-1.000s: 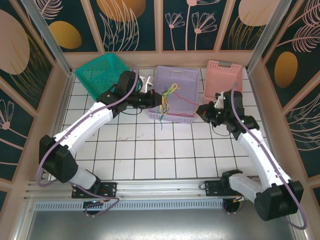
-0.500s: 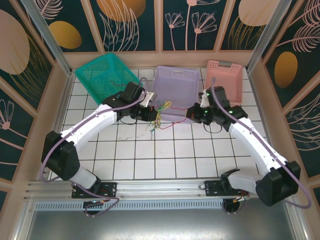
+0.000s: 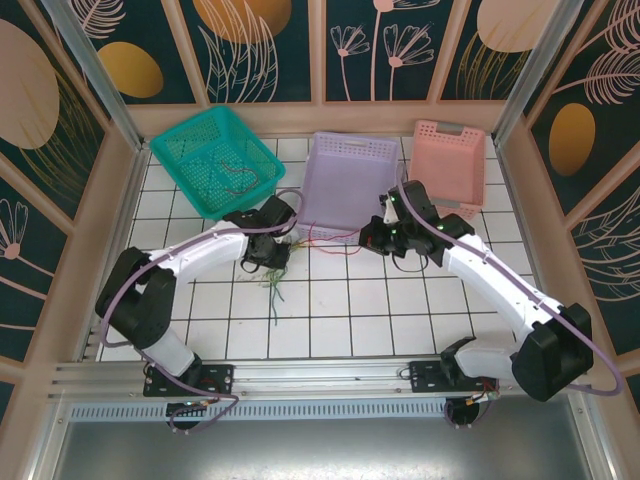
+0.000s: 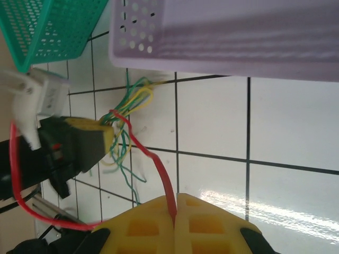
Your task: Untangle the cables
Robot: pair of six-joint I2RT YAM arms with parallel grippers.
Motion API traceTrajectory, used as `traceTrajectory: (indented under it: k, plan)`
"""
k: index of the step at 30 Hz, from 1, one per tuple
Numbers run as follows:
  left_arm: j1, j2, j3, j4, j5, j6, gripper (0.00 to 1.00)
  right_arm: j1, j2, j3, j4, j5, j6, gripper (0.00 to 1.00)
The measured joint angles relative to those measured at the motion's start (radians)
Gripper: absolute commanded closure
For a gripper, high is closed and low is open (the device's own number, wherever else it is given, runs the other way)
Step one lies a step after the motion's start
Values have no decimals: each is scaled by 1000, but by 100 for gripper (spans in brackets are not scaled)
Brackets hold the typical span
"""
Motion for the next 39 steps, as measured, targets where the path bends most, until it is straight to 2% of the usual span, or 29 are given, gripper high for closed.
traceTrajectory:
  k: [4, 7, 11, 16, 18, 20, 23, 28, 34, 39]
  plan:
    - [-3, 5, 0, 1, -45, -11, 82, 2, 0, -15, 8, -2, 1, 100]
    - [-2, 14, 0, -26, -130, -25, 82, -5, -6, -15, 1, 35, 1, 100]
    - [16, 71, 0, -95, -251, -44, 79, -55, -34, 24, -58, 127, -4, 100]
    - [19, 109, -9, -128, -311, -60, 79, -129, -76, 88, -100, 160, -43, 100]
    - [19, 109, -8, -130, -320, -68, 73, -137, -90, 98, -100, 153, -54, 100]
    - [19, 109, -4, -138, -320, -88, 60, -137, -110, 98, -100, 137, -58, 100]
    - [19, 105, 37, -156, -300, -122, 48, -137, -138, 98, -99, 129, -60, 100]
    - [19, 55, 220, -155, -219, -206, 35, -137, -144, 98, -93, 130, -60, 100]
    - [32, -8, 417, -113, -107, -319, 31, -137, -137, 98, -59, 153, -60, 100]
    - [52, -69, 431, -35, 24, -487, 23, -137, -111, 98, -39, 183, -59, 100]
